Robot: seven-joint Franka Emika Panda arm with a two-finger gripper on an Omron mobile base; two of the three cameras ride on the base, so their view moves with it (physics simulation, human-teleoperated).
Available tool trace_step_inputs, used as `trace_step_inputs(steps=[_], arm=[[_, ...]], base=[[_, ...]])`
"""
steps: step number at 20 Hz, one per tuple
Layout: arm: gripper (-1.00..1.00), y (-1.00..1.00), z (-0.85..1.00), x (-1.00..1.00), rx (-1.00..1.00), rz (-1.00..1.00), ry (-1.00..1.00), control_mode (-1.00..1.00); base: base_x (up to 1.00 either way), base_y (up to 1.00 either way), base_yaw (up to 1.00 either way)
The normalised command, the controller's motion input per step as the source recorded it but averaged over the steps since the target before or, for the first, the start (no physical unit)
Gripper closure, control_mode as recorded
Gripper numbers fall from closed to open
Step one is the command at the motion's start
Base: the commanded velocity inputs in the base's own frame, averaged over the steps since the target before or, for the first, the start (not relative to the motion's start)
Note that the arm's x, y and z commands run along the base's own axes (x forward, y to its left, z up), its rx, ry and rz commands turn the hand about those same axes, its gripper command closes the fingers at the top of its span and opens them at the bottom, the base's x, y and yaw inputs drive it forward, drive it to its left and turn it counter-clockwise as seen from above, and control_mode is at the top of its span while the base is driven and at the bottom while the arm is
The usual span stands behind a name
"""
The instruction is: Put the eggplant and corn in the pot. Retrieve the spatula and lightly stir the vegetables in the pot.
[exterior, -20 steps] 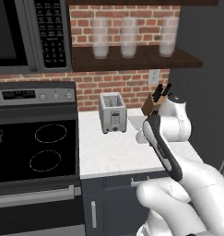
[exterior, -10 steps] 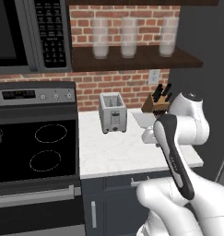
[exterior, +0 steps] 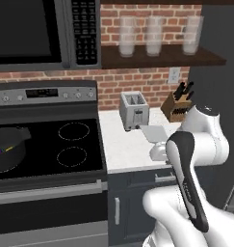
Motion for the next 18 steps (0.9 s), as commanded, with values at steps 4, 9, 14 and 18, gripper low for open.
trace_step_inputs(steps=[4,9,14,18], arm=[[1.00,0.00,0.00,0.00,0.00,0.00,0.00,1.00],[1.00,0.00,0.00,0.00,0.00,0.00,0.00,1.00],[1.00,0.00,0.00,0.00,0.00,0.00,0.00,1.00],[1.00,0.00,0.00,0.00,0.00,0.00,0.00,1.00]], base=[[-0.12,1.00,0.00],[0.13,1.00,-0.07],[0.12,1.00,-0.17],[0.00,0.90,-0.21]])
